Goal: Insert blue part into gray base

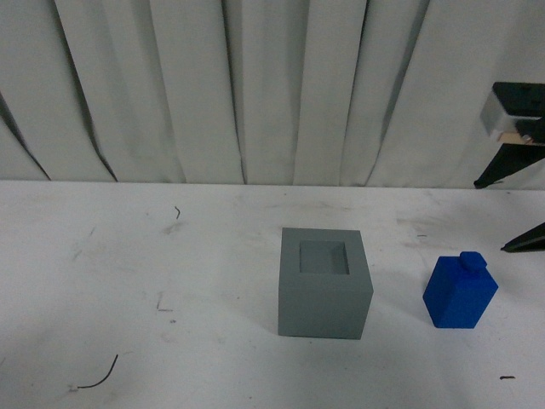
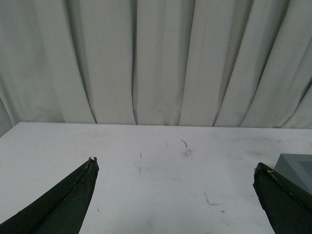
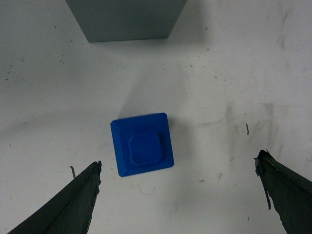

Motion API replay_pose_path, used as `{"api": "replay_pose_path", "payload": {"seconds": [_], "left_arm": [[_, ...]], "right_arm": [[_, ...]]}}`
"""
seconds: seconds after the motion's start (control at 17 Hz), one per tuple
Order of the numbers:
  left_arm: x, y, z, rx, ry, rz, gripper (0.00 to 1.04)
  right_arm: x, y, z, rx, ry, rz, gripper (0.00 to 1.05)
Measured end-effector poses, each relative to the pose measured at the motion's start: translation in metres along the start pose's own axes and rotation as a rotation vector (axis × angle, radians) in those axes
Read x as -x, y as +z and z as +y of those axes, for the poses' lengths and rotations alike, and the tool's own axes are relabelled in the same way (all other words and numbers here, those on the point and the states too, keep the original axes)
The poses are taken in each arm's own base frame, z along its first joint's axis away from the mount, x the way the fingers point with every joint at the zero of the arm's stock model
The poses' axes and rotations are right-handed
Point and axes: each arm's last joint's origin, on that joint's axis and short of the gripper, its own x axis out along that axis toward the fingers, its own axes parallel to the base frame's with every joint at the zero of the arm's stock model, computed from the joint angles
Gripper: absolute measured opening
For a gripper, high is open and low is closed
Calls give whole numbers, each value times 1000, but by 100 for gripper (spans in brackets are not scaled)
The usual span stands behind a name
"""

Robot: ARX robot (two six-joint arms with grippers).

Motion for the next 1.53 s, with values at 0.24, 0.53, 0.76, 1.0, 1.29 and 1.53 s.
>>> {"api": "replay_pose_path", "payload": {"seconds": [0.24, 0.53, 0.76, 1.0, 1.29, 1.53], "left_arm": [[0, 0, 0, 0, 0, 0, 98], [0, 0, 0, 0, 0, 0, 98], [0, 0, 0, 0, 0, 0, 98], [0, 0, 0, 0, 0, 0, 98], [0, 0, 0, 0, 0, 0, 98], [0, 0, 0, 0, 0, 0, 98]], "right_arm": [[-21, 2, 2, 27, 41, 70, 98], [-52, -8, 9, 55, 105, 122, 98], [-68, -13, 15, 62, 116, 124, 98], [-82, -16, 17, 60, 120, 122, 98], [-90, -19, 17, 59, 120, 119, 58], [-90, -19, 16, 59, 114, 112, 48]]}}
